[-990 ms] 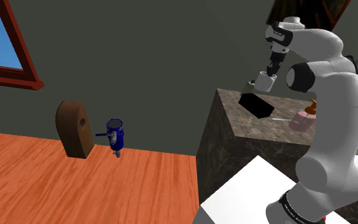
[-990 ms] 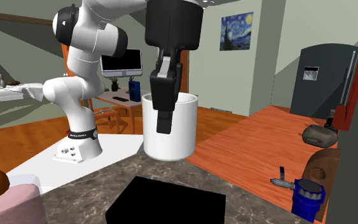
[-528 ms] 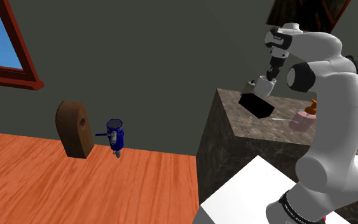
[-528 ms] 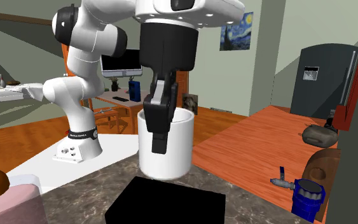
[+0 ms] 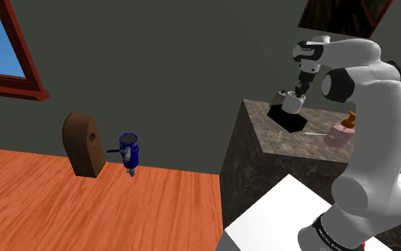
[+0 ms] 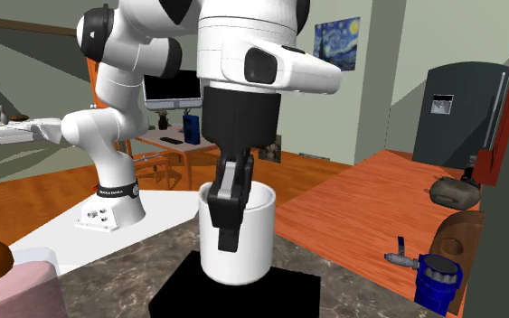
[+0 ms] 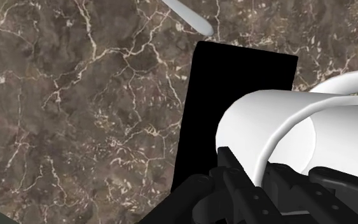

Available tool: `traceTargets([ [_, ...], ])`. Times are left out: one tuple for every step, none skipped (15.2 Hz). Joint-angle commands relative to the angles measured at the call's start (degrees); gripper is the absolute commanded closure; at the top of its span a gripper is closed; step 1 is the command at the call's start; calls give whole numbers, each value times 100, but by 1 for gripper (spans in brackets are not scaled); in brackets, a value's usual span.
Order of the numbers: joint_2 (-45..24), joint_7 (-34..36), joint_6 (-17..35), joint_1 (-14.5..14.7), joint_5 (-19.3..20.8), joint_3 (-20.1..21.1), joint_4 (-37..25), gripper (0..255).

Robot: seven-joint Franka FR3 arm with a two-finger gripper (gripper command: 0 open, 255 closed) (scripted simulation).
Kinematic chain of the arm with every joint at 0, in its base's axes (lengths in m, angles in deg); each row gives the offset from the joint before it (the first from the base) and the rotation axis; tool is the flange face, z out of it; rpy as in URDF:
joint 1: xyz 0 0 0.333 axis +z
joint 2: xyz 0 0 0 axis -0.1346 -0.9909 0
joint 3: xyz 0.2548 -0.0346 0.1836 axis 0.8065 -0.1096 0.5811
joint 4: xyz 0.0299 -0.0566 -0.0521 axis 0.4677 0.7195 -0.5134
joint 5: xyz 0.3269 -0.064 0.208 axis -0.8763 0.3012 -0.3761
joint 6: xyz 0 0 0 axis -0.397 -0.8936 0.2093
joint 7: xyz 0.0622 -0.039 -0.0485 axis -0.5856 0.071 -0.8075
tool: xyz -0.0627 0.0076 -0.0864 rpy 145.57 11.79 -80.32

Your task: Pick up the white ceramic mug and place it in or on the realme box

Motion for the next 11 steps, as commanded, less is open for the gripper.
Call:
traceTargets([
  [0,-9,153,16,-3,2,151,255],
  [0,-10,231,26,-5,4,230,255],
  [-1,-11,284,33,-6,5,283,255],
  [0,-11,284,34,-6,5,284,255],
  [-1,-11,284,33,-6,5,283,255],
  [-1,-11,284,33,-6,5,283,255],
  [-1,-11,284,33,-6,5,283,255],
  [-1,-11,284,33,-6,5,283,255],
  [-1,-11,284,33,-6,5,283,255],
  [-1,-11,284,33,-6,5,283,255],
  [-1,-11,284,33,-6,5,283,255],
])
